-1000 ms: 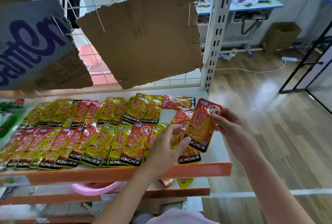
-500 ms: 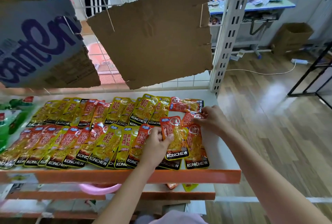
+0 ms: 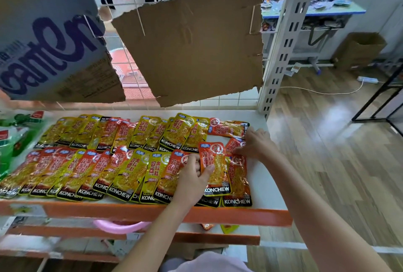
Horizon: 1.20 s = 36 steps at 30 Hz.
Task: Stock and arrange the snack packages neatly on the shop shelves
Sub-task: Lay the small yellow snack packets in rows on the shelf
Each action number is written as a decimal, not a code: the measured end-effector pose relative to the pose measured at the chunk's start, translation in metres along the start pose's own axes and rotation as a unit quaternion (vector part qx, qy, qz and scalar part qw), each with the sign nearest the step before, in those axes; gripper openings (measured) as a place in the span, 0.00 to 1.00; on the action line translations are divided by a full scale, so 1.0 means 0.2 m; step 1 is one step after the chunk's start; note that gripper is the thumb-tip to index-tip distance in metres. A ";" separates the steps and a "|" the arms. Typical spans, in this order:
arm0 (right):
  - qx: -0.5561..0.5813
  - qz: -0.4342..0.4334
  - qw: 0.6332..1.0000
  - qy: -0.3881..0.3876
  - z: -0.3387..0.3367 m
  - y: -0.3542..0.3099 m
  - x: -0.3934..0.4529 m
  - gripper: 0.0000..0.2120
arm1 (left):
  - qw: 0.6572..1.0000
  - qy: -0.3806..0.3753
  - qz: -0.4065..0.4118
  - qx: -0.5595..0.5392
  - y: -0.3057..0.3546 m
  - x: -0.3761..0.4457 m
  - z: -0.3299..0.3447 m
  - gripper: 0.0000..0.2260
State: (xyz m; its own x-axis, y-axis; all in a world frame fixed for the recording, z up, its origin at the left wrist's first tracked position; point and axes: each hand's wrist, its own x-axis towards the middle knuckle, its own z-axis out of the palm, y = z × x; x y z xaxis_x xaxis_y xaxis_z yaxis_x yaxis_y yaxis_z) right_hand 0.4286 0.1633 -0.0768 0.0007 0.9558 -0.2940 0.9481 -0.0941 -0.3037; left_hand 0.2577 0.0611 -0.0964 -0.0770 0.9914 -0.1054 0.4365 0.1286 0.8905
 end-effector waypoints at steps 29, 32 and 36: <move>0.474 -0.159 0.857 0.120 -0.17 0.16 -0.20 0.02 | 0.996 -0.042 -0.039 -0.073 0.07 0.05 0.00 0.13; 0.435 -0.130 0.886 0.095 -0.10 0.16 -0.18 0.02 | 0.996 -0.021 -0.033 -0.077 0.10 0.10 0.00 0.14; 0.427 -0.117 0.894 0.071 -0.05 0.13 -0.13 0.07 | 0.997 -0.011 -0.044 -0.064 0.14 0.21 0.00 0.21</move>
State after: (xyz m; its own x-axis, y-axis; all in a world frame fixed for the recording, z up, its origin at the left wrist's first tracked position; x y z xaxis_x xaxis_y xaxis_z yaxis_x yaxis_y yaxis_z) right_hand 0.4556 0.1377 -0.0684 -0.0679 0.9972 -0.0317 0.3394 -0.0068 -0.9406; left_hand 0.2657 0.1062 -0.0763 -0.0889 0.9771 -0.1935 0.3111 0.2118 0.9265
